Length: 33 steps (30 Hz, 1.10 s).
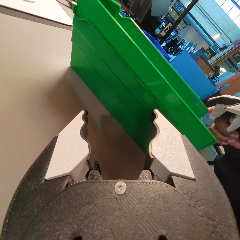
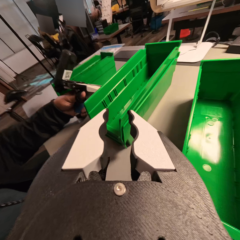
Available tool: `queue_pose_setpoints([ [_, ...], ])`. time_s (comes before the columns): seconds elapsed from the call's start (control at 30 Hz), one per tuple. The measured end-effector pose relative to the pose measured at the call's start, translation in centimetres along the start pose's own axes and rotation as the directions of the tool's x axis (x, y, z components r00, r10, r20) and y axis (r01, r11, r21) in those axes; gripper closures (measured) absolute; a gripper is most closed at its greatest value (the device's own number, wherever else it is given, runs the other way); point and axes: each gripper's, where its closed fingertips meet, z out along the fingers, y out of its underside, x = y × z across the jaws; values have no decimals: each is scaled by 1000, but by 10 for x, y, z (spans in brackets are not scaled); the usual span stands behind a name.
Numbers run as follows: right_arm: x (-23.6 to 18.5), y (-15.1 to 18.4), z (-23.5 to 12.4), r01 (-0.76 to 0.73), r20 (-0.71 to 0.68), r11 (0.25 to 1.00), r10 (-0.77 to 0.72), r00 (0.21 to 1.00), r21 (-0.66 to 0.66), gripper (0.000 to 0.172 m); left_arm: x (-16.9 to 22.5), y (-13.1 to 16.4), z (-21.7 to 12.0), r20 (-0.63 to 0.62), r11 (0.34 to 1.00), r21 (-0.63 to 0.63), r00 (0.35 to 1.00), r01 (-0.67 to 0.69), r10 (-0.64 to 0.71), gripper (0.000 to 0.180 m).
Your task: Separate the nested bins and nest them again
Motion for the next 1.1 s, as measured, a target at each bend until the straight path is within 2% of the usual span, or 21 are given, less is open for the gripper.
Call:
queue_pose_setpoints([
  [0.2, -5, -26, -18, -151, 95, 984, 142, 985, 94, 137, 17, -30, -20, -12, 996, 71, 999, 49, -49, 82],
  [0.3, -13, -55, -21, -274, 146, 950, 253, 956, 148, 127, 19, -43, -24, 26, 997, 73, 999, 25, -27, 82],
  [0.43, -67, -123, -34, -409, 292, 877, 334, 896, 253, 104, 22, -57, -26, 21, 994, 94, 998, 57, -59, 83],
  [0.5, -105, -145, -42, -386, 304, 881, 301, 904, 273, 86, 22, -61, -27, 16, 991, 109, 997, 75, -78, 83],
  [0.6, -157, -167, -58, -285, 284, 898, 192, 939, 335, 73, 18, -58, -27, 29, 989, 117, 995, 94, -98, 83],
  [0.63, -171, -171, -61, -257, 284, 905, 162, 945, 340, 64, 16, -57, -25, 30, 988, 115, 994, 105, -109, 83],
  [0.73, -197, -181, -68, -221, 294, 908, 115, 949, 356, 54, 11, -54, -21, 14, 982, 115, 988, 152, -154, 83],
  [0.9, -191, -183, -66, -217, 293, 919, 119, 949, 330, 42, 10, -53, -19, -14, 974, 125, 982, 190, -190, 83],
  [0.97, -180, -184, -69, -214, 268, 908, 119, 956, 359, 43, 9, -51, -19, -19, 973, 124, 981, 195, -194, 83],
  [1.03, -167, -174, -56, -228, 249, 920, 150, 957, 319, 43, 7, -50, -19, -22, 971, 120, 979, 204, -203, 83],
  [1.1, -173, -166, -49, -213, 258, 935, 140, 956, 284, 43, 6, -49, -19, -25, 970, 121, 977, 213, -211, 83],
])
